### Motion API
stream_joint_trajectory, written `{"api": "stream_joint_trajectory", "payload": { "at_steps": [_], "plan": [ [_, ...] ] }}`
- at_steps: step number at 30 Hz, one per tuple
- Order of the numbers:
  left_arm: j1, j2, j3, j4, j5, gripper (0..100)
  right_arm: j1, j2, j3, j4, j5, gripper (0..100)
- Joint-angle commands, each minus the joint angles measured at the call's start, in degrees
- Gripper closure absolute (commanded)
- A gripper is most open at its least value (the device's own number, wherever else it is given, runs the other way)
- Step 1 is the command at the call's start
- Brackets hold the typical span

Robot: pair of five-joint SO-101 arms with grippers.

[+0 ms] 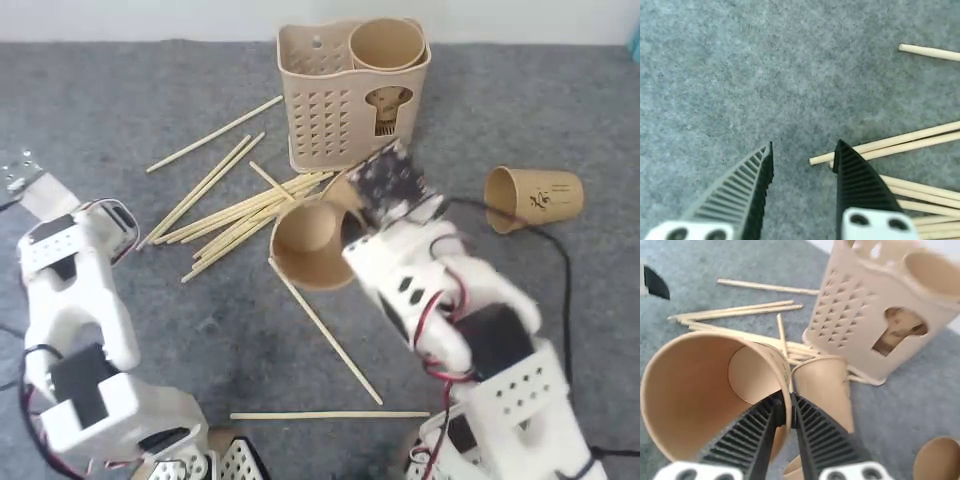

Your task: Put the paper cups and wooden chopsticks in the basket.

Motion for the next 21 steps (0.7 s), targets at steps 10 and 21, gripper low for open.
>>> {"api": "stream_joint_trajectory", "payload": {
  "at_steps": [10,21],
  "plan": [
    [0.5,-0.6,-1.6,0.1,0.0,82,14.5,33.3,-56.5,4.1,0.7,99.1],
    [1.7,-0.4,-1.5,-0.7,-0.2,82,21.5,70.7,-95.5,4.5,0.7,99.1]
  ]
}}
